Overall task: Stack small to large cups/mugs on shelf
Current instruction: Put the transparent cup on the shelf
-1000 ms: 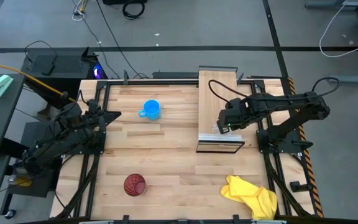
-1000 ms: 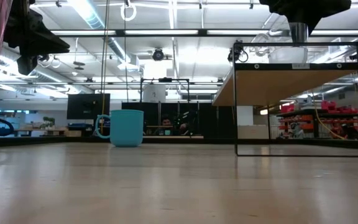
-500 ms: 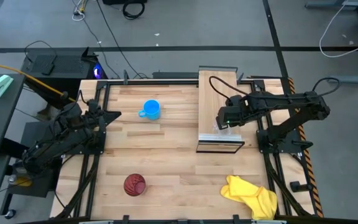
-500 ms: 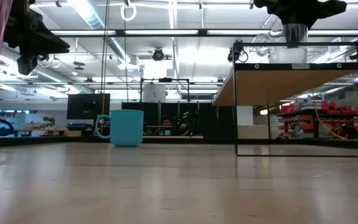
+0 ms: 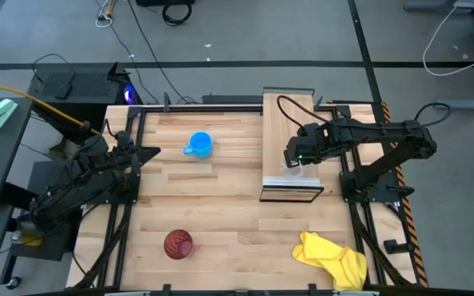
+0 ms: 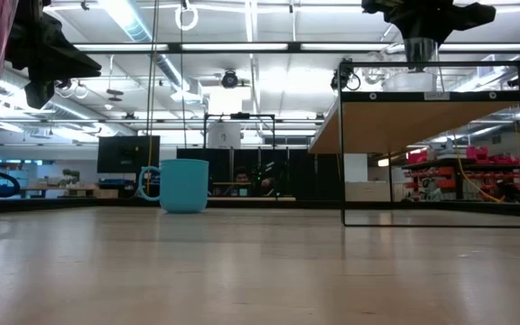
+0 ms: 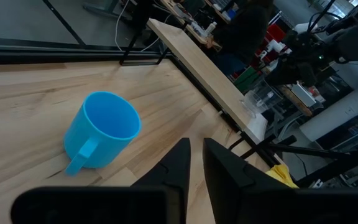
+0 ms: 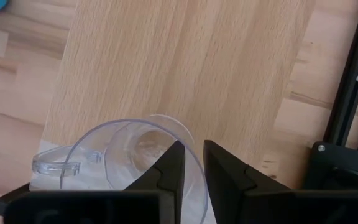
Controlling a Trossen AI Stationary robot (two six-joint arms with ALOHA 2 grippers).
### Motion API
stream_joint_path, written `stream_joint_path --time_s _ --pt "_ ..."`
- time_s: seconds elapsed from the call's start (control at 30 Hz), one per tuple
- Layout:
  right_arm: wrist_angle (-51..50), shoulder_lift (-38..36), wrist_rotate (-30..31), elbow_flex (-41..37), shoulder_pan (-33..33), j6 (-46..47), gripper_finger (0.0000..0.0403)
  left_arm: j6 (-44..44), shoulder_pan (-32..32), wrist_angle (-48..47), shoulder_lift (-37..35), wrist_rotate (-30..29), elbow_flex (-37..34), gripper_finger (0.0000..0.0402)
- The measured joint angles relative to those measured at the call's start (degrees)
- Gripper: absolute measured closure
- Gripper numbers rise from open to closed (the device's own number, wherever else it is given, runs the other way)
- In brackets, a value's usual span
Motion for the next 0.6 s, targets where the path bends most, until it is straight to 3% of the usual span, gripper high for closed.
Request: stream_joint_path --time_s 0.6 --pt "-0.2 -1.2 -0.7 0.0 0.2 0.1 0.0337 0.1 0.0 0.0 0.0 0.0 0.0 0.0347"
